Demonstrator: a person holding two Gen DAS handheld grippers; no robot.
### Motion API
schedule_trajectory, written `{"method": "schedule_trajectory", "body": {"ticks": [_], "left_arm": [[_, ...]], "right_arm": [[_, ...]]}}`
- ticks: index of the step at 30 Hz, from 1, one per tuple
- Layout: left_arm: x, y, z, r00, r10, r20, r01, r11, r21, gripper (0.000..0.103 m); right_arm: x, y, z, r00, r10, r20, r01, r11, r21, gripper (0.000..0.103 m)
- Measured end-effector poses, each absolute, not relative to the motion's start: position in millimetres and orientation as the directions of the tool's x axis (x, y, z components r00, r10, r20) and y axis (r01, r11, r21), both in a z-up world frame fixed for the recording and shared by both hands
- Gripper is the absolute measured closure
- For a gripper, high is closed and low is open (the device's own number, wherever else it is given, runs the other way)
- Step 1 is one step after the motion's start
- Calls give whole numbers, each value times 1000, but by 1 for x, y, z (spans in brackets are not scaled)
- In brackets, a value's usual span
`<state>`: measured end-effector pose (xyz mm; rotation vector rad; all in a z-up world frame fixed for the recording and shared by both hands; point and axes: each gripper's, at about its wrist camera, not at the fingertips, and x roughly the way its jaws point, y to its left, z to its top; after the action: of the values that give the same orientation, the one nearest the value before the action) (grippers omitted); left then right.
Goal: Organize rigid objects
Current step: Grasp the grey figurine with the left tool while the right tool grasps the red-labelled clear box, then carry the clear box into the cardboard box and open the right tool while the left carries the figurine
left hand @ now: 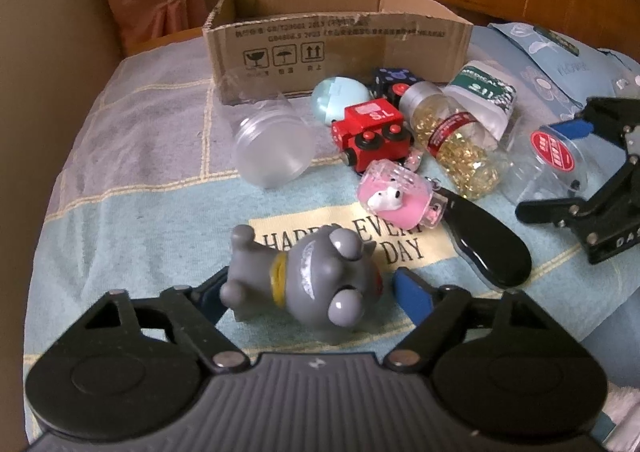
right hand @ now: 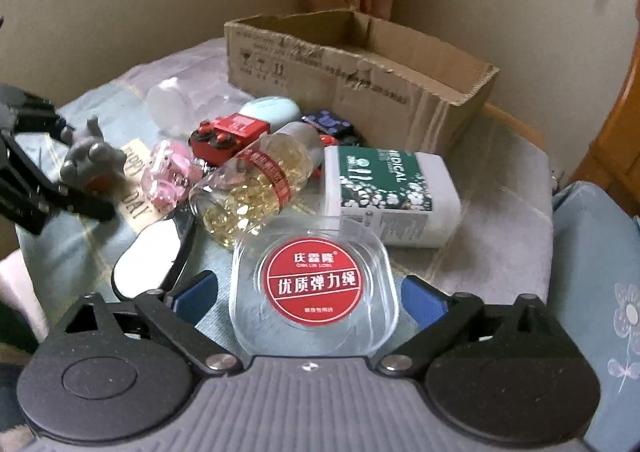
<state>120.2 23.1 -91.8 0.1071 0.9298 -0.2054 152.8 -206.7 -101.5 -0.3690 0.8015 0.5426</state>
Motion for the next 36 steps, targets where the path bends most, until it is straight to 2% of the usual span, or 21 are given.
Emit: {"method": "schedule_trajectory", "body": {"ticks": [1,7,20,36], "left_arm": [[121,23,-91,582,-127,-803,220,976,5,23],[122,27,-91,588,-130,-798,215,977,-1,29],[132,29,-77,569,-144,-809,266,964,15,30],[185,40,4,646,-159,-746,313,947,69,30]], "right_arm": [[154,-203,-103,568,312,-761,-591,799,-114,12],[153,-204,-100,571,293,-767,-567,816,-110,21],[156,-209,-83,537,254,-804,-498,865,-59,22],[197,-194,-2,635,284,-718,-506,856,-109,22]]}}
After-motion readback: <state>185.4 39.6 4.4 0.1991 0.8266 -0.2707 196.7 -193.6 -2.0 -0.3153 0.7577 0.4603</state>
